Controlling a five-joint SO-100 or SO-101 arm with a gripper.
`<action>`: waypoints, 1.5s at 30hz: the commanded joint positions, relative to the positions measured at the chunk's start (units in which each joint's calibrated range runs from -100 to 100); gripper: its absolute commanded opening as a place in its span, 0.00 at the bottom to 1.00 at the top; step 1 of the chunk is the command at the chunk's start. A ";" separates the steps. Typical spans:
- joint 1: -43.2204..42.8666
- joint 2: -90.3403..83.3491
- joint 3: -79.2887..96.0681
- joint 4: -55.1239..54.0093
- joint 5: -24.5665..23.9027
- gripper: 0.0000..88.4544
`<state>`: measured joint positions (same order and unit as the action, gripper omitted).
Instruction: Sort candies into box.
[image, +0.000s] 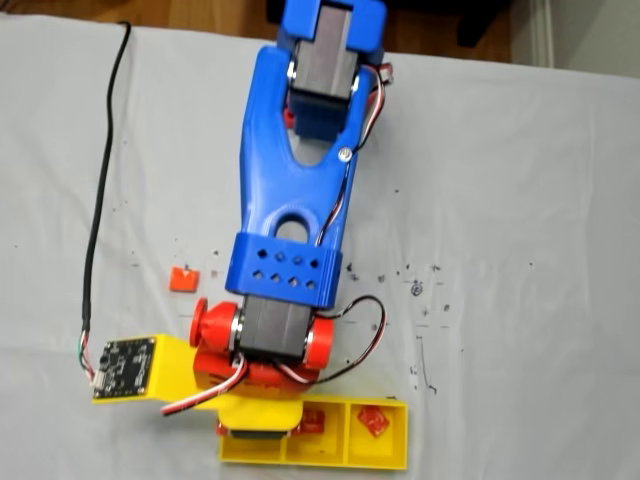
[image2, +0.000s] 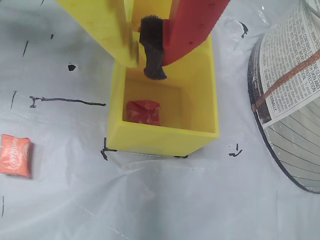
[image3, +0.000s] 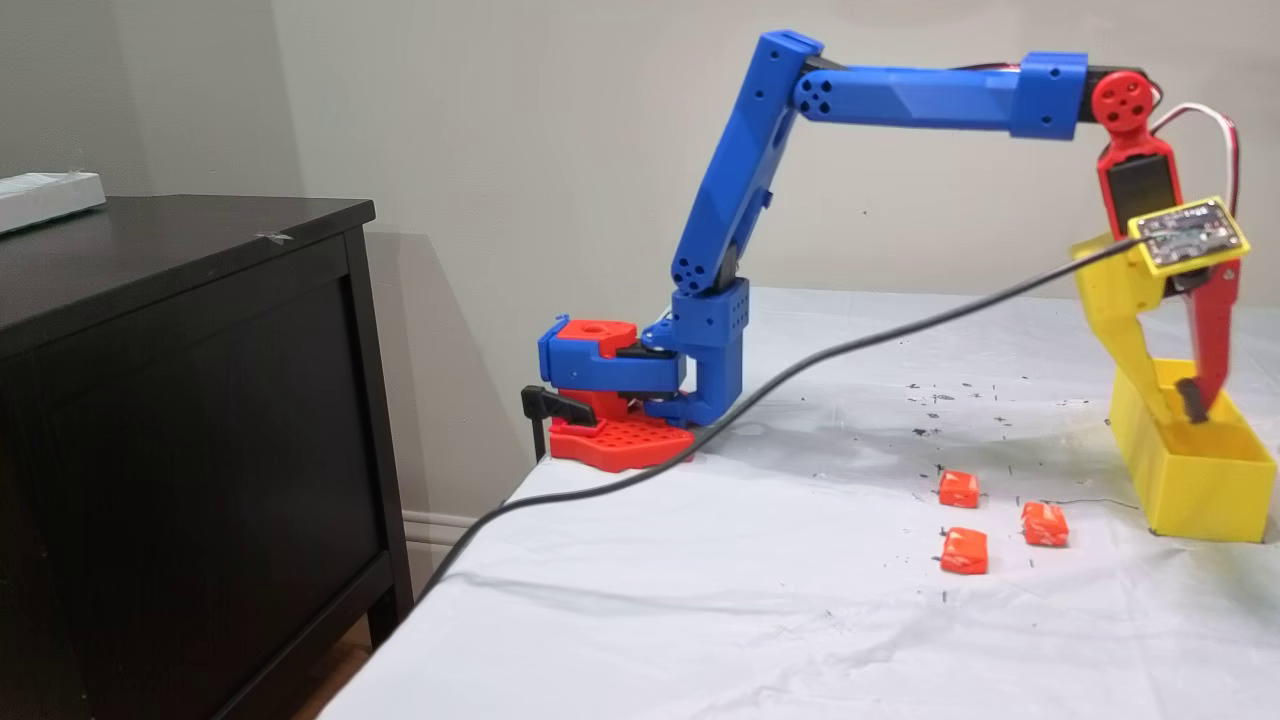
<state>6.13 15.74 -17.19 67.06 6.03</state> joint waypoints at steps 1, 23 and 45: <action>1.39 -10.05 1.40 0.60 0.68 0.00; 5.20 -25.24 28.71 2.65 9.43 0.00; 8.28 -35.75 46.37 -2.35 11.82 0.04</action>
<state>14.48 -16.07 29.68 65.95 18.44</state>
